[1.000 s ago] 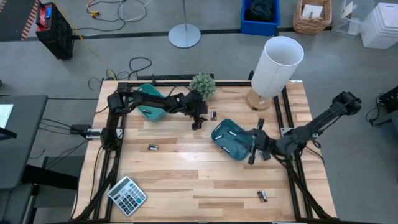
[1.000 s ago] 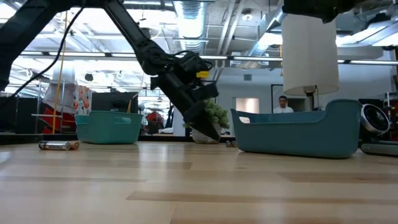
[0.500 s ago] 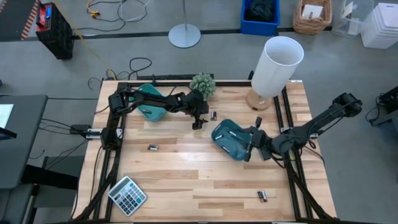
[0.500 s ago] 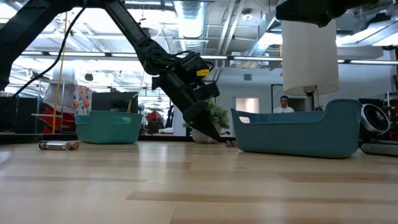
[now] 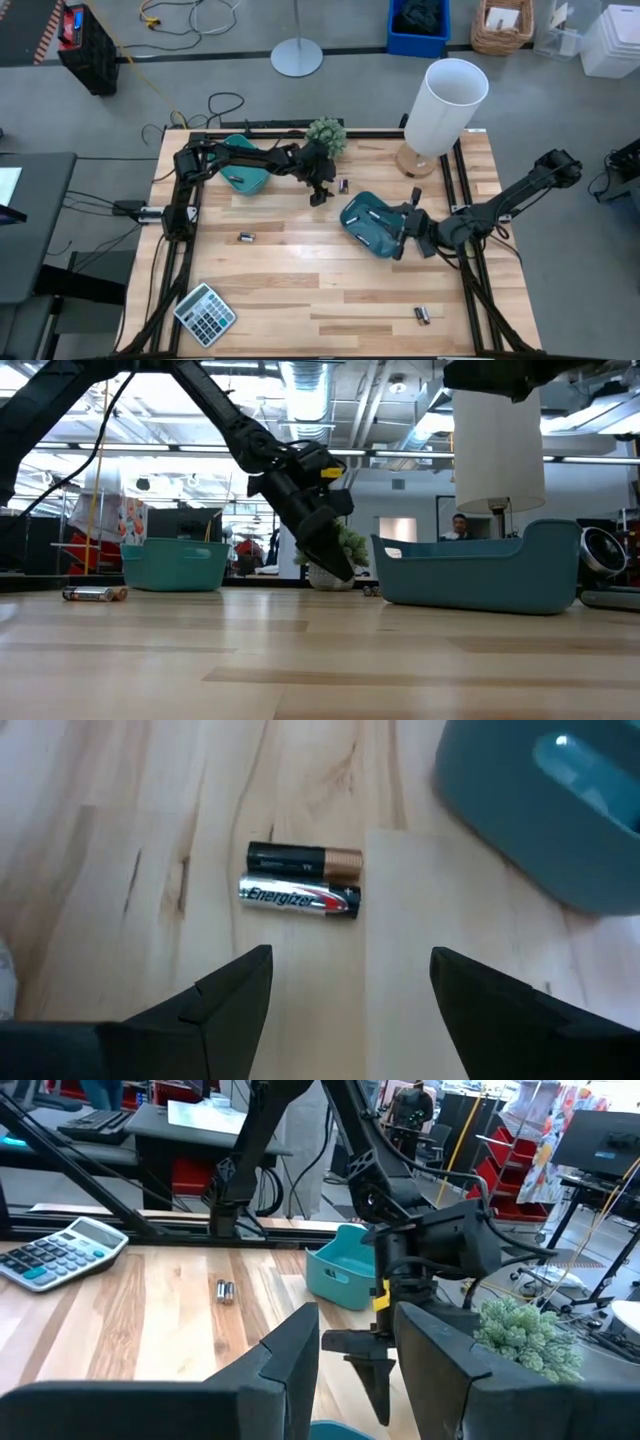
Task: Sort batteries
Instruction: Put the silver battery into the blue bin
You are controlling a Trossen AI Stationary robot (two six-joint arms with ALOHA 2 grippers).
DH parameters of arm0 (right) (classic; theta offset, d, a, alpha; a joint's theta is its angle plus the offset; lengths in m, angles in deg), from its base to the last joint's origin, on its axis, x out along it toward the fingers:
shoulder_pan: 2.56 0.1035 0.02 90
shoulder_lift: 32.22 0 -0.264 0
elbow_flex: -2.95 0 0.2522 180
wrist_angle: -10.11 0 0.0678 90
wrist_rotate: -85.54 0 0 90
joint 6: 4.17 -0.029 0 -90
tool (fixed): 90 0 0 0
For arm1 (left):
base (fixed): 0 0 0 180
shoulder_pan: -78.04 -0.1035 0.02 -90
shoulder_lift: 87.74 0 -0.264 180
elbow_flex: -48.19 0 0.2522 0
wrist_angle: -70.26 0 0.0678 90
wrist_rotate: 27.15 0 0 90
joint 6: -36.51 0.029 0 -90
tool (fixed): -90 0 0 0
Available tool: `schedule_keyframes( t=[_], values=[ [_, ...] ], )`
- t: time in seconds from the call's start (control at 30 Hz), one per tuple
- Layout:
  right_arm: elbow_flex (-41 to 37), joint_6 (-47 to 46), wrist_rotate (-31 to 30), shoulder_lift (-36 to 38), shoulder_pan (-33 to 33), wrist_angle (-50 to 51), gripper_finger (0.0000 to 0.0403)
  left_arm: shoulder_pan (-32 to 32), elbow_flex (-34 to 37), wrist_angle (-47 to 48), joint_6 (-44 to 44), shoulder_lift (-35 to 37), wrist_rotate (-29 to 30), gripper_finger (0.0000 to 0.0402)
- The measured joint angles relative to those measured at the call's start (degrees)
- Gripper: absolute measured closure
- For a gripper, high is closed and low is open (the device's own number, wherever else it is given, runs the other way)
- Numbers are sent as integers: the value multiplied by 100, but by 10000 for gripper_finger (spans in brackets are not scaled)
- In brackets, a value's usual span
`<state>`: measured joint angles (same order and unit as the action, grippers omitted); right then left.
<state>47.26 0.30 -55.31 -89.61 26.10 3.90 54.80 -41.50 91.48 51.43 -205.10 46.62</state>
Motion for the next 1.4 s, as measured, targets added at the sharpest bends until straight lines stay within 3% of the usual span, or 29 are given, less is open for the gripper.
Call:
schedule_keyframes(
  t=[0.37, 0.63, 1.03, 1.4],
  values=[
    [0, -9, 2, 0, 0, -26, 253, -124, -231, 588, -26, -1, -348, 134],
    [0, -4, 3, 0, 0, -7, 253, -100, -175, 2208, 369, 269, -283, 134],
    [0, 4, 7, 2, -33, 289, 253, 548, 1690, 2044, -180, 2278, 594, 175],
    [0, -9, 7, 0, -111, 473, 253, 2148, 3054, 3698, -1728, 4138, 1351, 193]
  ],
)
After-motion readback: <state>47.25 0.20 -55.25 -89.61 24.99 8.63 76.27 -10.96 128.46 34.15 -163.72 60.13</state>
